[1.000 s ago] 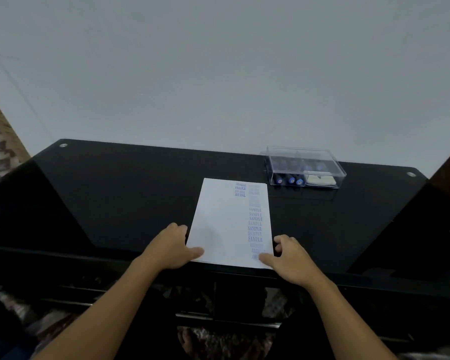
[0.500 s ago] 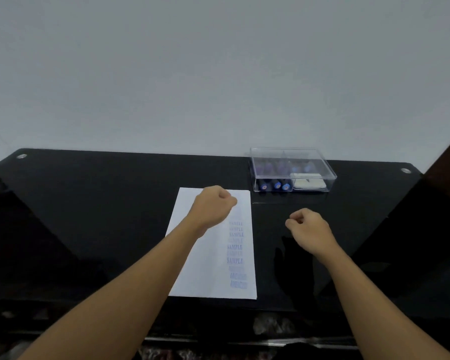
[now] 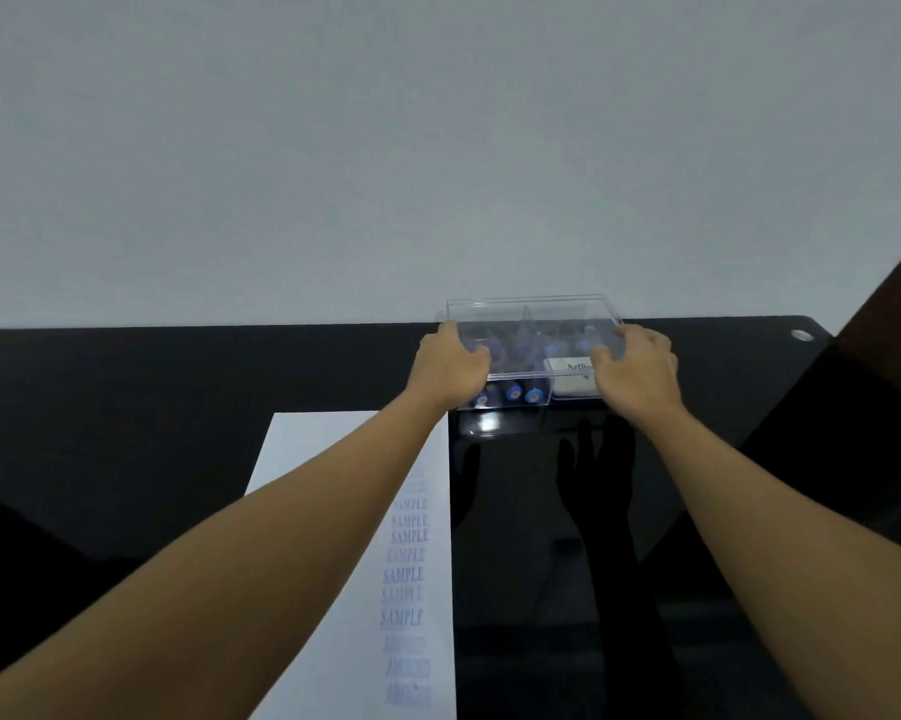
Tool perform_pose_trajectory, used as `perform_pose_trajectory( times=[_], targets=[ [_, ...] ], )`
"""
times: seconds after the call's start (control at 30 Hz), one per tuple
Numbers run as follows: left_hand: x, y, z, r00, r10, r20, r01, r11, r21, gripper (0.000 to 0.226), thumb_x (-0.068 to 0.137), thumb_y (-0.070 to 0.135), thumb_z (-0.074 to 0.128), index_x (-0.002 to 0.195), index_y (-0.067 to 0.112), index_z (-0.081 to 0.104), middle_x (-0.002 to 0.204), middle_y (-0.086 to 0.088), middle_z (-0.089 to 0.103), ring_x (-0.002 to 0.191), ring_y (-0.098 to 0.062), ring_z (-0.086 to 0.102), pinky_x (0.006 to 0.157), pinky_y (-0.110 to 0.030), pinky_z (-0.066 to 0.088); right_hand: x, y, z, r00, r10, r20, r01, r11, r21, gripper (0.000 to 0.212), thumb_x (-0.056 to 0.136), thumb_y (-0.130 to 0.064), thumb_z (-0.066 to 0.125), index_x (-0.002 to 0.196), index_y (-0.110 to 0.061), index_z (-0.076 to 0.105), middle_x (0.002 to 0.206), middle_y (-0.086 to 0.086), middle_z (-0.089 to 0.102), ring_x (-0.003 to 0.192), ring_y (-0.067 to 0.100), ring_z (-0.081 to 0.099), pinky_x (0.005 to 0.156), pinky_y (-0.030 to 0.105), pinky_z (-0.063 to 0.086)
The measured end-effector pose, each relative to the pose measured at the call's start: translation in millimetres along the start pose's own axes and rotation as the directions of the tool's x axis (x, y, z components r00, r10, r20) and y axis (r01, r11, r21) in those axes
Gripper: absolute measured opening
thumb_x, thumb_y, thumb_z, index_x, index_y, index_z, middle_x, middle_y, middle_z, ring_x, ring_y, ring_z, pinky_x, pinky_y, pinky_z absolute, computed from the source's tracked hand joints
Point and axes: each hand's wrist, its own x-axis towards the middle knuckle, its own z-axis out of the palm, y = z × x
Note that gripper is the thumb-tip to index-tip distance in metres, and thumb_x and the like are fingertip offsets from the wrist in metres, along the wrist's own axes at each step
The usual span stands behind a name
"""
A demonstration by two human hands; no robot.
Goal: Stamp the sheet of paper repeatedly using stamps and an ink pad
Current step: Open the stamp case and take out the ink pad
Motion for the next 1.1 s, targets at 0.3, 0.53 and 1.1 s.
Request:
perform_pose_trajectory(
  times=[0.3, 0.53, 1.1],
  targets=[
    [23, -18, 26, 0.998, 0.064, -0.019, -0.06, 0.986, 0.156, 0.02, 0.092, 0.02, 0.052, 0.077, 0.016, 0.039, 0.092, -0.008, 0.054, 0.071, -0.018, 0.047, 0.055, -0.028, 0.033, 13, 14, 20, 0.999, -0.037, 0.023, 0.04, 0.987, -0.155, 0.041, 0.099, -0.032, 0.044, 0.132, -0.009, 0.053, 0.153, 0.014, 0.029, 0.133, 0.038, 0.032, 0.104, 0.044, 0.035],
    [6, -23, 24, 0.995, 0.102, 0.0, -0.1, 0.974, 0.204, 0.026, 0.091, 0.026, 0.055, 0.073, 0.018, 0.038, 0.085, -0.007, 0.051, 0.065, -0.017, 0.045, 0.054, -0.029, 0.033, -10, 22, 17, 0.998, -0.052, -0.032, 0.048, 0.99, -0.133, 0.043, 0.098, -0.029, 0.045, 0.136, -0.01, 0.051, 0.155, 0.012, 0.028, 0.132, 0.036, 0.033, 0.104, 0.044, 0.034],
    [-146, -34, 25, 0.992, 0.128, 0.015, -0.128, 0.977, 0.173, 0.022, 0.097, 0.033, 0.052, 0.108, 0.014, 0.051, 0.12, -0.005, 0.052, 0.091, -0.018, 0.053, 0.078, -0.027, 0.04, -152, 51, -17, 0.989, 0.013, -0.145, -0.029, 0.994, -0.104, 0.046, 0.095, -0.026, 0.054, 0.139, -0.014, 0.053, 0.159, 0.01, 0.029, 0.135, 0.035, 0.032, 0.111, 0.046, 0.029]
  ],
)
